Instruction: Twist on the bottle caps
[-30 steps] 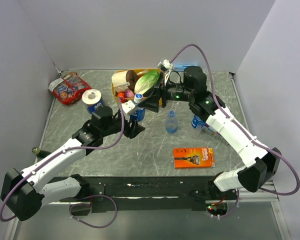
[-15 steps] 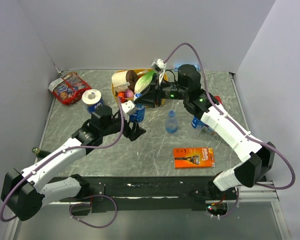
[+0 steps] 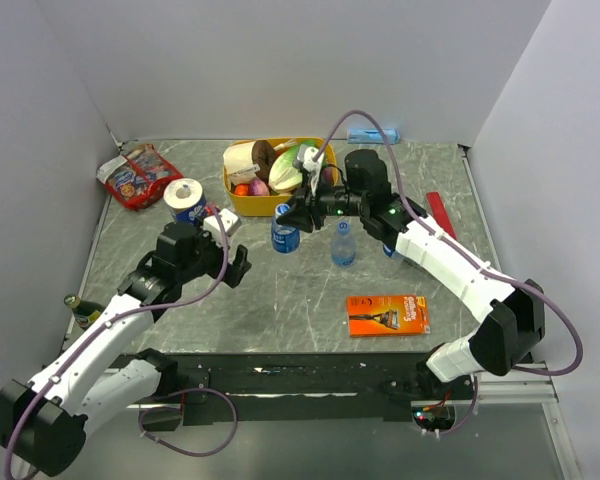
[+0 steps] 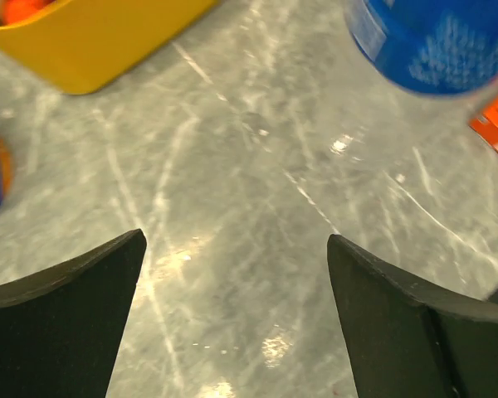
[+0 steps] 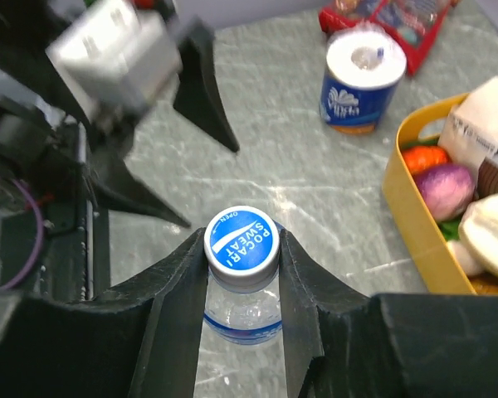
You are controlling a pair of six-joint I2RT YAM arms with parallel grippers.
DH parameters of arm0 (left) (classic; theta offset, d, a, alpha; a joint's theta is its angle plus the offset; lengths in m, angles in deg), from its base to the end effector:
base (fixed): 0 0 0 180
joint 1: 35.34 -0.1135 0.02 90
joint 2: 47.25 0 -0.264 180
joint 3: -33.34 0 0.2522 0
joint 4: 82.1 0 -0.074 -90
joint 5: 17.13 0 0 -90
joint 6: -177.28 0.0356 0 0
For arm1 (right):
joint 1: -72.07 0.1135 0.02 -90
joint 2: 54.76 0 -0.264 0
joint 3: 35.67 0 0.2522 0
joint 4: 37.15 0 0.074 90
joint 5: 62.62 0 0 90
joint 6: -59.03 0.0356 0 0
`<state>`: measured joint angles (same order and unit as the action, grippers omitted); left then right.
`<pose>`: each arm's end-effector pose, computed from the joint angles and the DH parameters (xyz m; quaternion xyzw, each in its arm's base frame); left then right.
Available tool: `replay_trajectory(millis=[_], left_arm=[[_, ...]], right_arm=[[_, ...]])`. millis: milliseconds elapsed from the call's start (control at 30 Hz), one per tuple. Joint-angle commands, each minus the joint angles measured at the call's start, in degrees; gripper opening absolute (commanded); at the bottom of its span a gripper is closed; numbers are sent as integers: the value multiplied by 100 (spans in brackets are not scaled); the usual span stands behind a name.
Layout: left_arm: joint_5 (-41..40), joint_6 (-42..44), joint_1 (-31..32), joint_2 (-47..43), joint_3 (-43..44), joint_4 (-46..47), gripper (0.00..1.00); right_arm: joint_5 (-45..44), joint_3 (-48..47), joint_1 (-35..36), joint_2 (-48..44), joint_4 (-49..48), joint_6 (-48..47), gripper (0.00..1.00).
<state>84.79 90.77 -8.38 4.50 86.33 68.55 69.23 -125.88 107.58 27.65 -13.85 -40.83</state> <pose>0.1791 -0.0994 0.2750 0.2755 0.8091 -0.1912 0.4826 0.2563 0.2121 0.3826 -0.4862 0.6026 0.4027 0.4882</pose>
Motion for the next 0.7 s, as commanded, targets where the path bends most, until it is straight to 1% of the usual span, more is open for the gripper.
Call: replay_trajectory(millis=[0,133,200,267,367,533,667], left_arm=[[-173,-49,-348,-173,94,39,96],[-68,-102,-586,-165,112,65,96],[29,-129,-657,-147,130,65,96],[108,-111,-692,-156,147,48,96],[240,-76,-754,-191,138,-5,96],[363,-32,-833,-60,331,-251,96],[381,-6,-912,55,402,-286,96]], right_arm=[[-159,358,53,-164,-584,-375,15],[-150,753,35,-190,-927,-428,17],[-142,999,35,-199,-1313,-437,18],[-185,1253,35,-199,-1698,-315,22],[-273,1509,35,-217,-2051,-173,25],[-291,1720,44,-103,-2640,-235,27],[-221,1800,53,12,-2975,-288,31]])
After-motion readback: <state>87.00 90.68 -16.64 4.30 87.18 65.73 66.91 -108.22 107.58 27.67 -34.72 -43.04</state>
